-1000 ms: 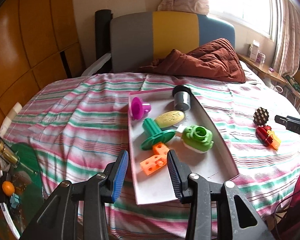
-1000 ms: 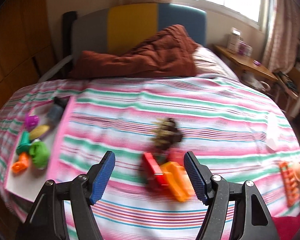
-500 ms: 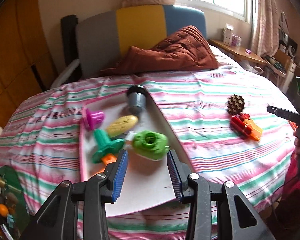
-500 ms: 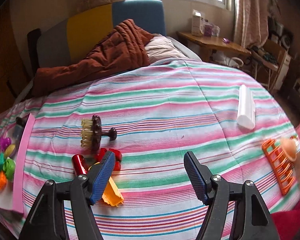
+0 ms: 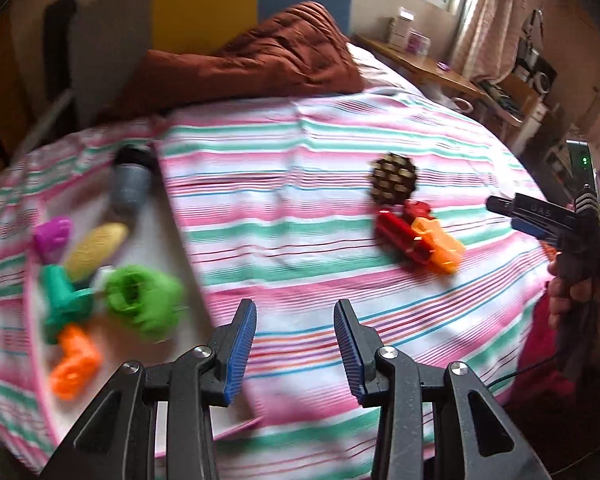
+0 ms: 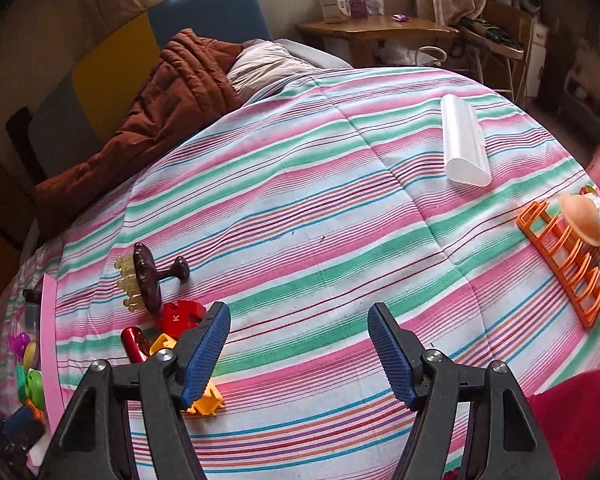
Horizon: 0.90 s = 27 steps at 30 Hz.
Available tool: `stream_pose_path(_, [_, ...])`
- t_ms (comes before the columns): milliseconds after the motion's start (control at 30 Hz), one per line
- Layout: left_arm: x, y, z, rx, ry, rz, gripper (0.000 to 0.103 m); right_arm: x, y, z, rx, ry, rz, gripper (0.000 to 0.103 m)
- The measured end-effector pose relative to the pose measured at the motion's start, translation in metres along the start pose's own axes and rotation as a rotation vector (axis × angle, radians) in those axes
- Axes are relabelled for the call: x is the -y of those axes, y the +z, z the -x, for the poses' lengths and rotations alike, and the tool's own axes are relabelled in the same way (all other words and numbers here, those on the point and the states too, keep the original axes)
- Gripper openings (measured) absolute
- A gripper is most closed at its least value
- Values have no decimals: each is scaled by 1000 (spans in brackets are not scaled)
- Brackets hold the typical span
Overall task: Organize rigid objects
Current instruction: 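Reach back to the toys and grasp the red cylinder with the left gripper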
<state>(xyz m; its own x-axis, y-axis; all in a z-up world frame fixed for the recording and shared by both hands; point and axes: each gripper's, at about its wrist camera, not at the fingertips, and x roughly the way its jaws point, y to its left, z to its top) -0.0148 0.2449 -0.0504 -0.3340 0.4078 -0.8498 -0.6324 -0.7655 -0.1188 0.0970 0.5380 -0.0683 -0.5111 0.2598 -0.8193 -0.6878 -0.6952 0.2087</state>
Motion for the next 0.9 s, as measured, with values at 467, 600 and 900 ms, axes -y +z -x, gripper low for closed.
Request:
stream_pose_path(467, [47,52,-90,-123,-195,188,38,-6,3,6,19,19,8,74])
stream_pose_path(600, [51,63,-107,-133,-196,241,38,-6,5,7,18,32,2,74])
stream_pose_path(900, [63,54,-118,-121,-162,110,25,-8,5,4,3,55,19,73])
